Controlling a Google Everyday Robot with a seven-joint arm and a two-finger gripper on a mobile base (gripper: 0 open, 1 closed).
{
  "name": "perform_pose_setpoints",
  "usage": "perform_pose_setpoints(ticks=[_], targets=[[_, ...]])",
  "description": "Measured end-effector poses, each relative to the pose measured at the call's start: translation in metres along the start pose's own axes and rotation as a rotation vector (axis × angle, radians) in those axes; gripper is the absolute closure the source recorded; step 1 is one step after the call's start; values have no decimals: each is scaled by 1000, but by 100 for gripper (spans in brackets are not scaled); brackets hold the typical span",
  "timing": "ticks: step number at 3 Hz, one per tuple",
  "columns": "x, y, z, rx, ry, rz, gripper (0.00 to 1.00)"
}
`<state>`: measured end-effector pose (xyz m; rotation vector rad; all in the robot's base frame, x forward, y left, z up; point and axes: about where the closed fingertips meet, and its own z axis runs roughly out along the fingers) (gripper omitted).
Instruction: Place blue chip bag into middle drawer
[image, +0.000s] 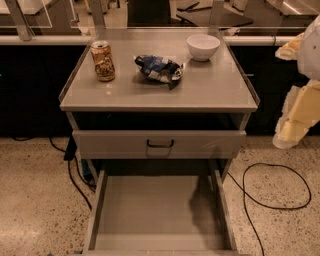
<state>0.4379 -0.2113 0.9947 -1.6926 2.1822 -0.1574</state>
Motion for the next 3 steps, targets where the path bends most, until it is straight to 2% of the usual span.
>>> perform_pose_setpoints(ticks=[1, 2, 3], targets=[[0, 0, 0, 0, 0, 0, 0], [-6, -7, 14, 13, -32, -24, 0], [-17, -26, 44, 23, -99, -64, 0]])
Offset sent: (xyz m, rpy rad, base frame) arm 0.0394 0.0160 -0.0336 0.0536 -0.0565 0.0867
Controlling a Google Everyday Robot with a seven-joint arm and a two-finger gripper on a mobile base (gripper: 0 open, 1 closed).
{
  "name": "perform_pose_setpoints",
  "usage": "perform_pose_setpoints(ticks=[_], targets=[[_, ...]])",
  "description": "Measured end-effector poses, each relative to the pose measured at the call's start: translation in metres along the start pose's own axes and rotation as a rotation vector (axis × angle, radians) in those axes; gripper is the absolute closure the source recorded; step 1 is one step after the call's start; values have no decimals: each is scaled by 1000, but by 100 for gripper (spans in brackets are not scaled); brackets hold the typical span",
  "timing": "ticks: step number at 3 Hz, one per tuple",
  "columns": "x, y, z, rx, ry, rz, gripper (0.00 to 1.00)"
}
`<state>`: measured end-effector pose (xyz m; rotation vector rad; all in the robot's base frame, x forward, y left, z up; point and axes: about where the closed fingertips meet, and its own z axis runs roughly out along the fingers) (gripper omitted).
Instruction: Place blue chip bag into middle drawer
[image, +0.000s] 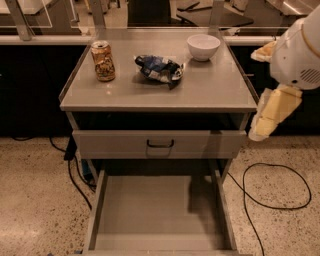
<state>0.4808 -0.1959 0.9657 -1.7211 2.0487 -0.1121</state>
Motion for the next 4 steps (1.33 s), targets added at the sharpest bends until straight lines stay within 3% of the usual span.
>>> perform_pose_setpoints(ticks=[2, 3, 4], targets=[[-23, -48, 75, -18, -118, -93, 0], [-35, -74, 98, -25, -153, -123, 0], [-35, -74, 99, -25, -153, -123, 0]])
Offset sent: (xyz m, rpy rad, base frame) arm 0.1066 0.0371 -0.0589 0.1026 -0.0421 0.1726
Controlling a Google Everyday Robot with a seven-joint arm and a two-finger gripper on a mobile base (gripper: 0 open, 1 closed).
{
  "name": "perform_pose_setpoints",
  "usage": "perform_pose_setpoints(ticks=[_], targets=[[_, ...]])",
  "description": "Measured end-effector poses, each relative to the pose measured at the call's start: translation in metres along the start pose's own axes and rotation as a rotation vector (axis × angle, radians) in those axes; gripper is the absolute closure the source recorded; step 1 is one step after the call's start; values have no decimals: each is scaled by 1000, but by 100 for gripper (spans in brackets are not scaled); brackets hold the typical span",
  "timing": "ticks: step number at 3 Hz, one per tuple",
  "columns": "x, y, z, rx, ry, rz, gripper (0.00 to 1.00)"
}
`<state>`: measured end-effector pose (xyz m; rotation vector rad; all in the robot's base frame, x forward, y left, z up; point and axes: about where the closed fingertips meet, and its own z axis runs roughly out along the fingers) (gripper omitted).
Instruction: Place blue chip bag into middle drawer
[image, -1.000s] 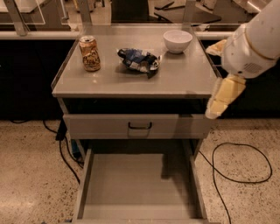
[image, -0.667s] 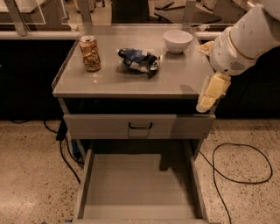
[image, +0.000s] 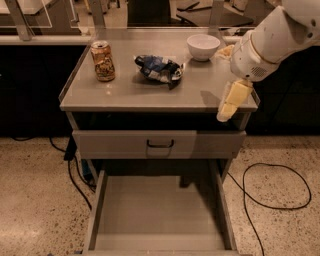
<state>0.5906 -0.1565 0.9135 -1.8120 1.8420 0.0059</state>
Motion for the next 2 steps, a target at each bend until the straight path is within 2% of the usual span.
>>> perform_pose_setpoints(ticks=[2], targets=[[-4, -20, 56, 3, -48, -73, 0]])
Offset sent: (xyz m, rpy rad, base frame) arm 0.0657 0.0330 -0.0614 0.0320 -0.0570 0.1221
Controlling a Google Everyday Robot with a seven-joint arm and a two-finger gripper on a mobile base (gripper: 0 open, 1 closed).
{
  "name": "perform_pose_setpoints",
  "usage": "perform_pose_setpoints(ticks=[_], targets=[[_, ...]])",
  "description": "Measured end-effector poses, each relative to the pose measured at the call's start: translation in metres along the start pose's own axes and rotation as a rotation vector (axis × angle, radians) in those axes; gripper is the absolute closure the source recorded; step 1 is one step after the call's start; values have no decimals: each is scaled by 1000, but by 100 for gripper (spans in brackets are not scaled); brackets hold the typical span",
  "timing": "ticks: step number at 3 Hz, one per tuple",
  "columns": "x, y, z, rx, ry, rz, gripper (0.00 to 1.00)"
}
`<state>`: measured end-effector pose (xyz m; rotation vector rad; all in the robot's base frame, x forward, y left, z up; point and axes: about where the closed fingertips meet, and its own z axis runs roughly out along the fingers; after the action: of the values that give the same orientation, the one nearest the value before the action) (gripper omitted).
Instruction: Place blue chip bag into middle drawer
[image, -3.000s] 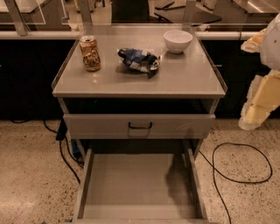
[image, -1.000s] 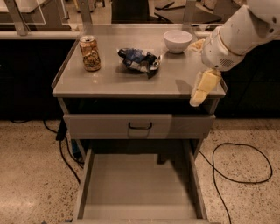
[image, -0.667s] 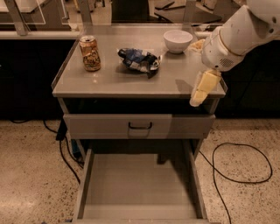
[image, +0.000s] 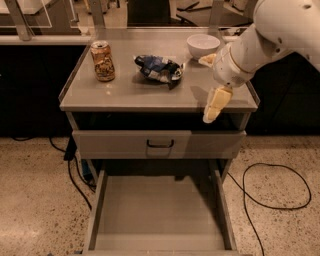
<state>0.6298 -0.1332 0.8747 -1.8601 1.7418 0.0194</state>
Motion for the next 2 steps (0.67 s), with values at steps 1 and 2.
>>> perform_pose_setpoints(ticks=[1, 2], targets=[[3, -28, 33, 0, -15, -73, 0], [7, -61, 76, -82, -65, -145, 0]])
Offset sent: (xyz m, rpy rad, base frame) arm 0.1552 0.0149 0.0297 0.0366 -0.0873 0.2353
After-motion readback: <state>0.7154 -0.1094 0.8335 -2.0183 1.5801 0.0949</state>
